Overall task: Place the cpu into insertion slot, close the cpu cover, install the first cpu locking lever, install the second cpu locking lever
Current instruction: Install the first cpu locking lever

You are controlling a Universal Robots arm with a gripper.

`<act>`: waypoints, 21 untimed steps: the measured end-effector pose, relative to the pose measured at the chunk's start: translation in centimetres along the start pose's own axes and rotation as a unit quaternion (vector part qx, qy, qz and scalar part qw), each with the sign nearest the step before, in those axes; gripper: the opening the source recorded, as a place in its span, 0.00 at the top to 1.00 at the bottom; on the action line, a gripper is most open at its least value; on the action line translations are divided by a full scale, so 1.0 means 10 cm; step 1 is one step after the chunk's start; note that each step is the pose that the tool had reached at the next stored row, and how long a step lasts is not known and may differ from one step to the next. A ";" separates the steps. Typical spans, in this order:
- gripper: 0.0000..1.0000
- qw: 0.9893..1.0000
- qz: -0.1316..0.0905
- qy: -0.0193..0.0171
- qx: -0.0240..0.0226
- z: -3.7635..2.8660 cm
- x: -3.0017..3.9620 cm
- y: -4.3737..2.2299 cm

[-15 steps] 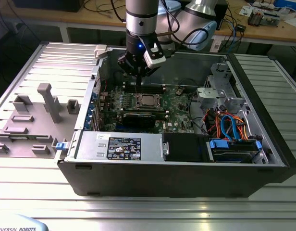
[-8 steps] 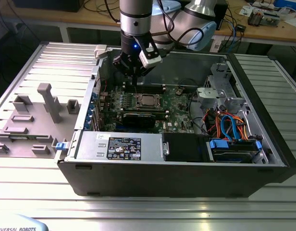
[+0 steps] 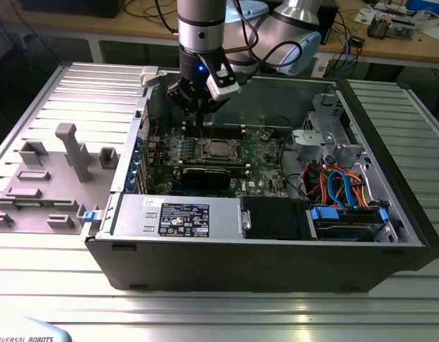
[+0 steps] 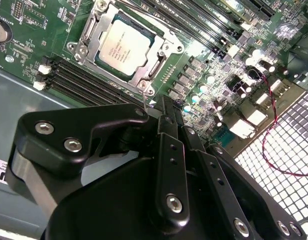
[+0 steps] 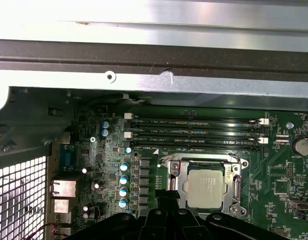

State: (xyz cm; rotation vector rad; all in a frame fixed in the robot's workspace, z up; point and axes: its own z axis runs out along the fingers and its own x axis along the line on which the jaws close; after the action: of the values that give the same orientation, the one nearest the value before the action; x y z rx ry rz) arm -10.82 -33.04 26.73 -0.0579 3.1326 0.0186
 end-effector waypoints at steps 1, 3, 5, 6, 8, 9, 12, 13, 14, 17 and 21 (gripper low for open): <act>0.89 1.000 0.000 0.000 0.000 0.000 0.000 0.000; 0.89 1.000 0.000 0.000 0.000 0.000 0.000 0.000; 0.89 1.000 0.000 0.000 0.000 0.000 0.002 0.000; 0.89 1.000 0.000 0.000 0.000 0.000 0.012 0.000; 0.89 1.000 0.000 0.000 0.000 0.002 0.034 0.001; 0.89 1.000 0.000 0.000 0.000 0.003 0.051 0.002; 0.89 1.000 -0.001 0.000 0.000 0.005 0.118 0.004; 0.89 1.000 -0.002 0.000 0.000 0.005 0.148 0.005; 0.89 1.000 -0.004 0.000 0.000 0.006 0.165 0.009; 0.89 1.000 -0.008 0.000 0.000 0.007 0.175 0.056; 0.89 1.000 -0.019 0.000 0.000 0.021 0.172 0.166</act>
State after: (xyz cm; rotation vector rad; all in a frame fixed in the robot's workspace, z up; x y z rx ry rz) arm -12.60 -31.44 26.53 -0.1158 3.1305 0.0193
